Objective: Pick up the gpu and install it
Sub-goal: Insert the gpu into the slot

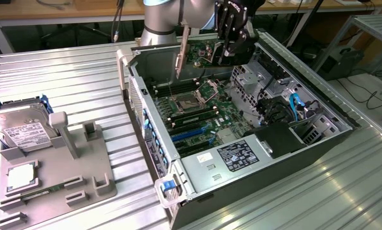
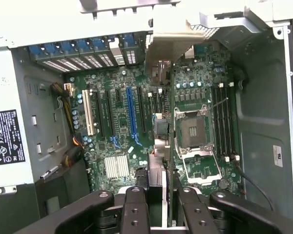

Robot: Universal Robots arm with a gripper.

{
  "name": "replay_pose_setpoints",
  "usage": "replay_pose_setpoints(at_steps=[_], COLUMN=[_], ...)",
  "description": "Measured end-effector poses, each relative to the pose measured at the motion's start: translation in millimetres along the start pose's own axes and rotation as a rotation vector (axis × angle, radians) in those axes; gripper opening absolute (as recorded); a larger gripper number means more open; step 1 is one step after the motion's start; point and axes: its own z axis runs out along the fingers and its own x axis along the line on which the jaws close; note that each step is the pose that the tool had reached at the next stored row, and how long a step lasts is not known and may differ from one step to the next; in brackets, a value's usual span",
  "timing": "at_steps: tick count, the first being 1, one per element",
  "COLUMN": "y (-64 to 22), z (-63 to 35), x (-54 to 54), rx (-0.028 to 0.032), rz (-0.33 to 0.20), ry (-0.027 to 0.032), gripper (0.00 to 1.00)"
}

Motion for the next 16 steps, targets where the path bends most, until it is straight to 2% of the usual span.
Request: replay_pose_setpoints(at_steps=[16], y=[0.0], z=[0.9], x=[0.0], rx=[-0.0002], rz=[-0.013], ry=[0.0001], gripper=[0.28])
